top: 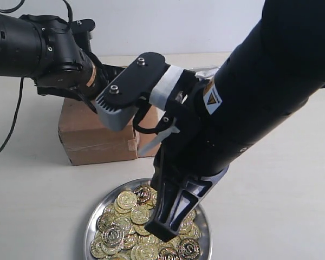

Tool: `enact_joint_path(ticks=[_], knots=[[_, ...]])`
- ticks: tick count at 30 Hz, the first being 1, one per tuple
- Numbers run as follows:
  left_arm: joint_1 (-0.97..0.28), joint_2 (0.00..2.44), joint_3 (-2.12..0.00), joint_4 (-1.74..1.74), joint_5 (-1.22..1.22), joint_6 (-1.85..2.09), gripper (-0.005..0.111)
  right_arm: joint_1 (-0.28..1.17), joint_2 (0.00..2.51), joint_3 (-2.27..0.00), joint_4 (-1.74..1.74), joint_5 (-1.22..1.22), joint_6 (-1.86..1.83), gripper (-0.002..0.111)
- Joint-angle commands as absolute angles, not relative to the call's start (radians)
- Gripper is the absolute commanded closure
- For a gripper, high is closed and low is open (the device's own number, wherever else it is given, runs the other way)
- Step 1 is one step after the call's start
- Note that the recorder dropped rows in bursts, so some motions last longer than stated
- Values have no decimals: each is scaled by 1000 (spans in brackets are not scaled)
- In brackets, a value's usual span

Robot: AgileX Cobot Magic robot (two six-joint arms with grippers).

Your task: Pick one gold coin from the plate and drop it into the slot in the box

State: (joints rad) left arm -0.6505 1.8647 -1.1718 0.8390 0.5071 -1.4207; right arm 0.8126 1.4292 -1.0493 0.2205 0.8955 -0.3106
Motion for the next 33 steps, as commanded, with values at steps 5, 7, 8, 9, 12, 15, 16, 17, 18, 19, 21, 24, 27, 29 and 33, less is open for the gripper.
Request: enact_joint_path(ticks=[5,7,8,9,12,15,16,17,18,19,21,24,27,29,33], knots=[[-650,1862,-1177,853,509,-1428,52,814,1421,-1045,226,895,-311,108],[-650,1849,-1177,853,506,-1420,51,814,1421,-1045,226,895,-313,108],[-650,1842,-1177,853,502,-1417,51,814,1421,-1045,226,895,-313,108],[-650,1831,-1177,853,499,-1412,52,814,1421,-1045,226,895,-313,108],[-650,1788,-1177,874,492,-1412,52,814,1421,-1045,226,895,-313,108],[-650,1737,-1177,876,492,-1405,52,814,1421,-1045,226,895,-313,108],[-650,1716,-1177,876,492,-1386,55,814,1421,-1045,226,895,-322,108],[-650,1699,-1177,862,496,-1366,60,814,1421,-1045,226,893,-330,108],[-652,1675,-1177,840,498,-1329,68,814,1421,-1045,226,889,-342,108],[-652,1650,-1177,813,500,-1275,79,814,1421,-1045,226,880,-356,108],[-663,1592,-1177,762,522,-1131,101,814,1413,-1045,220,843,-365,108],[-705,1500,-1177,731,585,-958,106,814,1376,-1043,196,740,-365,108],[-757,1395,-1177,702,670,-829,106,814,1307,-1039,122,616,-365,108],[-794,1310,-1177,682,708,-762,106,814,1251,-1031,63,547,-364,108],[-855,1138,-1177,659,721,-736,106,814,1124,-1031,-10,512,-309,108]])
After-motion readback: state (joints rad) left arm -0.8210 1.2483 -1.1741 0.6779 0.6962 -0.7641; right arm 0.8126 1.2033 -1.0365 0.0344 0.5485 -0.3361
